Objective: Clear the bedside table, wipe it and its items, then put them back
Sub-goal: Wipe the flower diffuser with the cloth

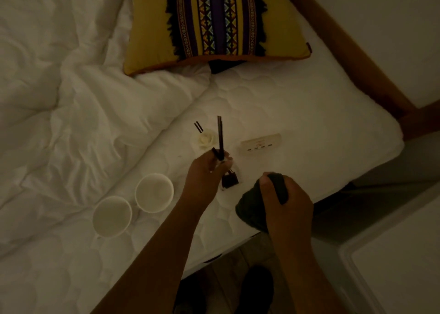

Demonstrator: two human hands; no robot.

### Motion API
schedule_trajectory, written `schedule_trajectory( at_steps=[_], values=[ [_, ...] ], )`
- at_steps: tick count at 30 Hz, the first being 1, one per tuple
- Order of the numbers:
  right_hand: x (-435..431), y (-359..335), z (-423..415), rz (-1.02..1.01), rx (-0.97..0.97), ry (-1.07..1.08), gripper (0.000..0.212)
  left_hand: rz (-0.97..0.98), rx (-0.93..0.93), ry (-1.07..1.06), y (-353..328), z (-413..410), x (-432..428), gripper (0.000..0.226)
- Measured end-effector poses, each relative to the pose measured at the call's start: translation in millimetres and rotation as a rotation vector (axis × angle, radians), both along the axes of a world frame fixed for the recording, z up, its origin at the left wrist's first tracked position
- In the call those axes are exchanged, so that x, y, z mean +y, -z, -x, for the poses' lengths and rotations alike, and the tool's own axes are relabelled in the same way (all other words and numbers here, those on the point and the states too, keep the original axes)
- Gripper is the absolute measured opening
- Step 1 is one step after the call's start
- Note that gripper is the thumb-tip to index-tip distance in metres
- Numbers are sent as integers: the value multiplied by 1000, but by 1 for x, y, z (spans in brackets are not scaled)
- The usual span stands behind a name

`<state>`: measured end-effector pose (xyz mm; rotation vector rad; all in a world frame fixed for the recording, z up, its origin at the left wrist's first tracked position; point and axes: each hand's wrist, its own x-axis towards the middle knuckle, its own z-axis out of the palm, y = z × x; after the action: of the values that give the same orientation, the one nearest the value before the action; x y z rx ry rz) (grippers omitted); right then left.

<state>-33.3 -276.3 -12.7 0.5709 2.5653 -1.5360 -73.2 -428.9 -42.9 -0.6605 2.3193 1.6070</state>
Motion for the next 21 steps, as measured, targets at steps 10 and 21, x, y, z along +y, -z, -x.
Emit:
schedule_trajectory(
  at_steps=[10, 21],
  values=[
    [-15, -27, 29, 448, -111, 187, 33, -69, 123, 210, -71, -27, 27, 26],
    [-25, -47, 44, 389, 54, 40, 35, -37, 155, 151, -101, -16, 18, 12]
  ],
)
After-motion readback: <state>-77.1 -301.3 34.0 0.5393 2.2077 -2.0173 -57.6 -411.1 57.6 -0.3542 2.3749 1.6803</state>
